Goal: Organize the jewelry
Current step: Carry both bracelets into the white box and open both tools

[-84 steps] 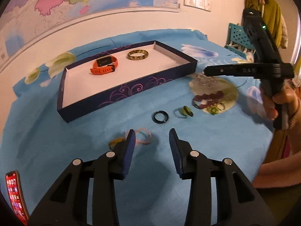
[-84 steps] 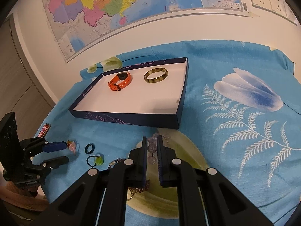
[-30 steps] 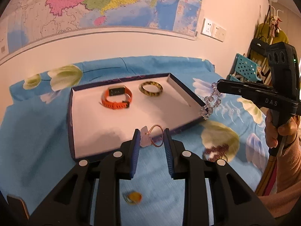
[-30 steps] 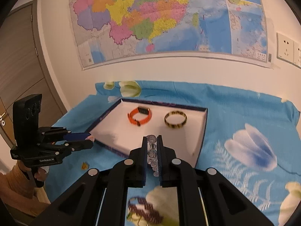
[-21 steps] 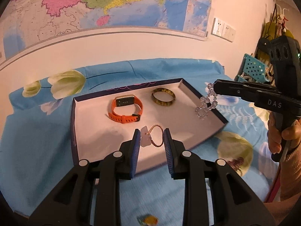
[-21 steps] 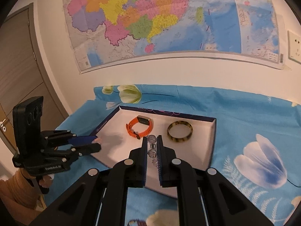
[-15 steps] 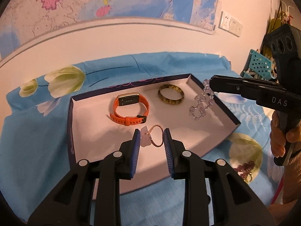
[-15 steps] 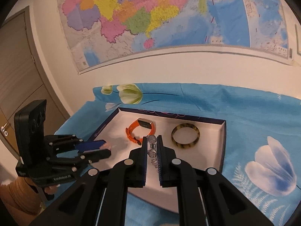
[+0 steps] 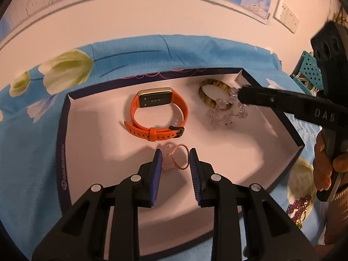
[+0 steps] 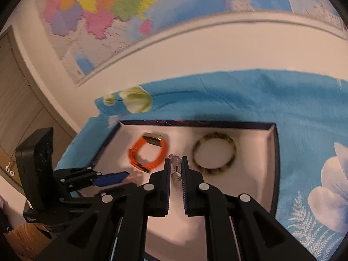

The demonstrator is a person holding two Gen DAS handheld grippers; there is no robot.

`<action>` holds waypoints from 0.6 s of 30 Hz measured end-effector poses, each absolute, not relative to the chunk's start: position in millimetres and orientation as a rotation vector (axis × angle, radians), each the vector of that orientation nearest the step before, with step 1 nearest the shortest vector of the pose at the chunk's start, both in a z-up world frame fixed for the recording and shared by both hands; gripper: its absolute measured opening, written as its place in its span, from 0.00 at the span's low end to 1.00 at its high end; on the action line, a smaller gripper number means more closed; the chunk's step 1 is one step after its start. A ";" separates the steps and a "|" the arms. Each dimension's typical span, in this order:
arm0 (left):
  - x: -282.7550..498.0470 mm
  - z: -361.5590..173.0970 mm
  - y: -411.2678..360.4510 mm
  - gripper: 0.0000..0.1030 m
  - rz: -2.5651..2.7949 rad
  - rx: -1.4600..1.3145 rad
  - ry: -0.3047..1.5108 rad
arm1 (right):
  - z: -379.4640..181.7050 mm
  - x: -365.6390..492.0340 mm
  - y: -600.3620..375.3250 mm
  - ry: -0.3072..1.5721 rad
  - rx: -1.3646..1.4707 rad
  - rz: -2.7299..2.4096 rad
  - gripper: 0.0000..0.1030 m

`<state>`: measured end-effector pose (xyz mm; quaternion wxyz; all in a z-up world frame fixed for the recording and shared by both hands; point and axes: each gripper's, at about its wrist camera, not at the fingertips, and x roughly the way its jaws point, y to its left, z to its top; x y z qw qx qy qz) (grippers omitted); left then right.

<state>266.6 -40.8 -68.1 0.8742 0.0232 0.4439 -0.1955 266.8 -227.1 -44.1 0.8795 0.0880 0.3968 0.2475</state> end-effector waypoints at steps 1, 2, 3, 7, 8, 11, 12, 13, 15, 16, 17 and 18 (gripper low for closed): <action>268.4 -68.3 -40.6 0.25 -0.408 0.044 0.928 | -46.6 267.1 -228.0 0.836 0.178 0.510 0.08; 270.5 -67.8 -40.6 0.25 -0.406 0.039 0.929 | -48.3 267.0 -228.7 0.841 0.174 0.508 0.08; 273.8 -67.5 -40.4 0.25 -0.406 0.033 0.932 | -49.3 267.2 -229.2 0.845 0.171 0.507 0.08; 283.8 -68.3 -41.8 0.25 -0.395 0.016 0.934 | -52.1 266.7 -227.7 0.857 0.149 0.496 0.10; 286.1 -68.2 -41.5 0.25 -0.394 0.013 0.934 | -53.0 266.7 -226.2 0.860 0.136 0.486 0.12; 289.6 -68.0 -42.4 0.27 -0.389 0.005 0.931 | -55.3 267.0 -223.0 0.867 0.108 0.469 0.15; 289.7 -67.8 -42.1 0.28 -0.389 0.000 0.933 | -55.6 266.7 -222.6 0.866 0.096 0.458 0.16; 288.8 -66.9 -42.3 0.28 -0.389 -0.003 0.932 | -55.9 266.7 -221.3 0.867 0.084 0.450 0.18; 284.9 -64.6 -41.6 0.29 -0.391 -0.004 0.920 | -56.2 265.7 -222.5 0.865 0.073 0.429 0.27; 281.9 -62.7 -40.7 0.30 -0.390 -0.004 0.912 | -55.8 264.5 -223.7 0.861 0.065 0.416 0.28; 280.2 -60.8 -39.4 0.31 -0.387 -0.003 0.907 | -55.6 264.0 -224.9 0.859 0.065 0.411 0.31; 274.9 -57.0 -37.9 0.32 -0.387 0.000 0.890 | -54.4 262.6 -227.6 0.854 0.064 0.392 0.35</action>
